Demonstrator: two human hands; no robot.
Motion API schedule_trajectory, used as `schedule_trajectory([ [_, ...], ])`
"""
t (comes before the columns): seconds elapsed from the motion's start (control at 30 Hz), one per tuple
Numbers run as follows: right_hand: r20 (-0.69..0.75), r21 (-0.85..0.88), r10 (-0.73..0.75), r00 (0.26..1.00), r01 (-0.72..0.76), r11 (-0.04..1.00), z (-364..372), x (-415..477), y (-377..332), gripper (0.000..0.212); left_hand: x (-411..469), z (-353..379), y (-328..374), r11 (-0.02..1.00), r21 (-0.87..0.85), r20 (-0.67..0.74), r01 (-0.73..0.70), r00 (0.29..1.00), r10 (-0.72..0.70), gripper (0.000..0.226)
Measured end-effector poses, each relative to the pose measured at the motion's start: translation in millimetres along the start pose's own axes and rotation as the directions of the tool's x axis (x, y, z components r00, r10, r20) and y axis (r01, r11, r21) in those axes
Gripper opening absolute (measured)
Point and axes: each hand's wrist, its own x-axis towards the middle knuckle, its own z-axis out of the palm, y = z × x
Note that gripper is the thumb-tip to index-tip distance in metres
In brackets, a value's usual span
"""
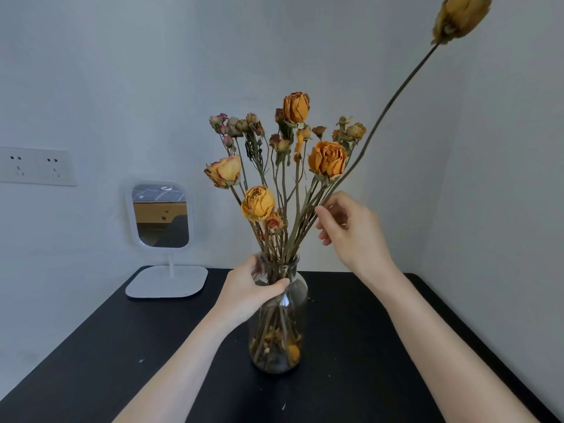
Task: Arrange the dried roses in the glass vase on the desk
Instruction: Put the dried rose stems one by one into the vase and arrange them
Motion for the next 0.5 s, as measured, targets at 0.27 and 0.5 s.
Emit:
schedule_trajectory([
  [0.27, 0.182, -0.065, -0.015, 0.983, 0.027, 0.997, -2, 7, -3, 0.009, 1, -3, -2, 0.999, -0.038, 0.032, 0.021, 0.999, -0.02, 0.047],
  [0.5, 0.251, -0.178, 0.101, 0.963, -0.056, 0.982, 17, -11, 11, 0.013, 3, -2, -4, 0.999, -0.054, 0.032, 0.0, 0.999, 0.002, 0.04],
])
